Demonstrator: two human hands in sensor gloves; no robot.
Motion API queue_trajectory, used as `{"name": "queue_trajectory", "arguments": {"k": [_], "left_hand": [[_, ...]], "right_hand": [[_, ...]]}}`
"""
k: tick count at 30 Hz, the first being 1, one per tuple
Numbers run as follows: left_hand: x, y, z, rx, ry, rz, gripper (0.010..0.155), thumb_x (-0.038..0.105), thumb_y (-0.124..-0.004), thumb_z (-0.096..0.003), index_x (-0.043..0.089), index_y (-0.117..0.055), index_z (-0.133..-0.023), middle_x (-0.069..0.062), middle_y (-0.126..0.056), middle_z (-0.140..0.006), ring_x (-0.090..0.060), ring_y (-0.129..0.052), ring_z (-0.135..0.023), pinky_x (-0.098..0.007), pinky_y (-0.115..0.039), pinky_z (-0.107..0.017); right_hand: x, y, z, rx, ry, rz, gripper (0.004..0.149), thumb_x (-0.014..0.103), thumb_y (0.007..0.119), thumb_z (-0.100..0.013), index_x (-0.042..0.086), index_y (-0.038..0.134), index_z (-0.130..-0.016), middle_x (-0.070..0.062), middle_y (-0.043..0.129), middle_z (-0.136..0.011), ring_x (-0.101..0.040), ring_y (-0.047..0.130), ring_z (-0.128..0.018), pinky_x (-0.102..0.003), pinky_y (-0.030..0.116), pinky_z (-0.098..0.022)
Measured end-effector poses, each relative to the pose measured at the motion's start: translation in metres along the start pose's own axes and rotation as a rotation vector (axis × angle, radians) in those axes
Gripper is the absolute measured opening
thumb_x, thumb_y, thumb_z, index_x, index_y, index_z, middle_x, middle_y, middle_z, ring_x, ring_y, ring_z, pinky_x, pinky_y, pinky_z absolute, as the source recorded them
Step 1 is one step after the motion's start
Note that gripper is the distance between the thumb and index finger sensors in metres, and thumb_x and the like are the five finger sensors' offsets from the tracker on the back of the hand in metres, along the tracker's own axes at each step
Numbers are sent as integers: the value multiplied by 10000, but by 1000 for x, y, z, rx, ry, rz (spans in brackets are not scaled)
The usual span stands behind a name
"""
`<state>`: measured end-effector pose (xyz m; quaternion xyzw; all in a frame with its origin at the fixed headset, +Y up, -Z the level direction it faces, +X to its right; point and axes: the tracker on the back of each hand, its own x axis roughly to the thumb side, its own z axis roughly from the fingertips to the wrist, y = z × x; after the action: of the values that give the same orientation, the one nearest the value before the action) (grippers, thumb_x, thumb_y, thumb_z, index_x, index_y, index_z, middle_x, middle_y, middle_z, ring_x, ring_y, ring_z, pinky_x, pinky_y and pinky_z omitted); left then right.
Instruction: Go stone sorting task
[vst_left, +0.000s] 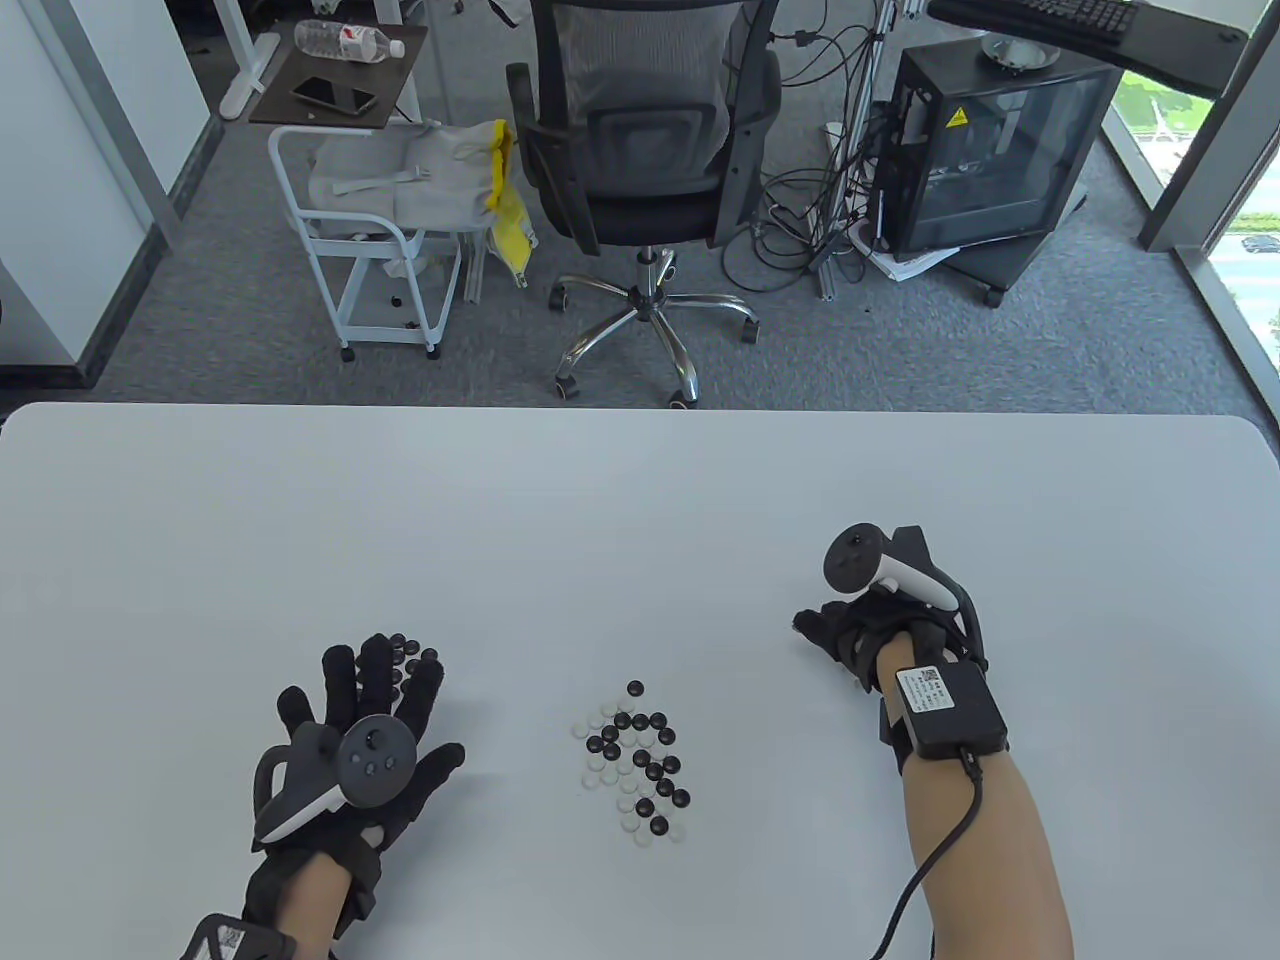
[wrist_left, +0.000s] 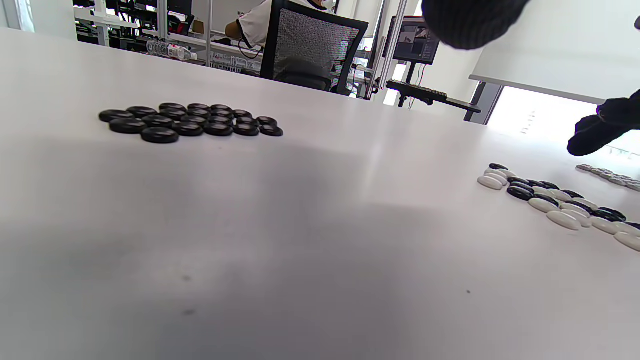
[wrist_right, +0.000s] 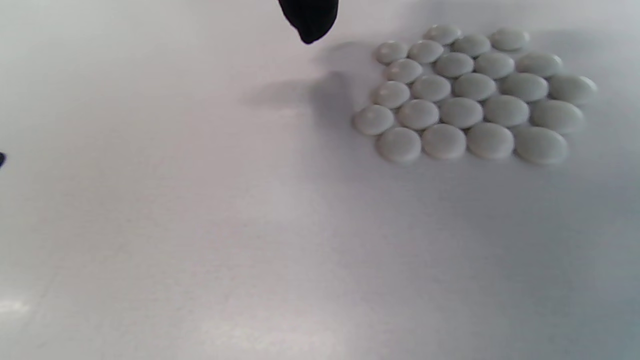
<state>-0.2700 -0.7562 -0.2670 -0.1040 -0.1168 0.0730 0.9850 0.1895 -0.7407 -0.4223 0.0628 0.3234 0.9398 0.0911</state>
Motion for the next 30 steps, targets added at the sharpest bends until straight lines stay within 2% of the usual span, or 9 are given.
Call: {"name": "queue_trajectory", "arguments": {"k": [5, 11, 15, 24, 26, 30], "left_hand": [[1, 0, 0, -6, 2, -7, 810, 585, -553, -603, 222, -146, -1201, -259, 144, -1147, -550, 172, -969, -833, 10, -510], [0, 0, 1, 0, 1, -3, 809, 585, -553, -603, 223, -146, -1201, -259, 145, -1147, -551, 173, -969, -832, 11, -510], [0, 1, 1, 5, 0, 0, 809, 585, -554, -603, 223, -147, -1201, -259, 144, -1147, -551, 171, -969, -832, 10, -510], [-1, 1, 1, 12, -7, 5, 810, 585, -553, -604, 221, -145, -1201, -261, 145, -1146, -551, 173, -969, -833, 11, -509], [-1, 1, 1, 11, -9, 5, 810, 585, -553, -604, 222, -145, -1201, -259, 144, -1147, -550, 172, -969, -833, 10, -510], [-1, 1, 1, 14, -11, 10, 810, 586, -553, -603, 223, -145, -1201, -259, 146, -1147, -549, 173, -969, -832, 12, -510]], "right_hand": [[55, 8, 4, 73, -215, 34, 699, 492, 520, -612, 45, 676, -1126, -447, 97, -1128, -699, -37, -906, -914, 126, -551], [113, 28, 5, 128, -403, 118, 685, 493, 523, -611, 64, 669, -1125, -438, 97, -1131, -696, -28, -915, -914, 142, -563], [136, 40, 1, 157, -452, 122, 686, 492, 521, -610, 67, 649, -1134, -439, 85, -1128, -697, -31, -914, -916, 140, -562], [164, 64, -11, 223, -473, 174, 701, 491, 512, -609, 61, 587, -1157, -440, 44, -1115, -700, -41, -906, -917, 136, -560], [163, 64, -12, 224, -447, 209, 694, 493, 508, -608, 77, 582, -1158, -441, 49, -1116, -702, -36, -908, -918, 141, -561], [150, 58, -12, 227, -415, 170, 695, 496, 506, -608, 73, 613, -1149, -440, 67, -1123, -701, -30, -912, -918, 145, -560]]}}
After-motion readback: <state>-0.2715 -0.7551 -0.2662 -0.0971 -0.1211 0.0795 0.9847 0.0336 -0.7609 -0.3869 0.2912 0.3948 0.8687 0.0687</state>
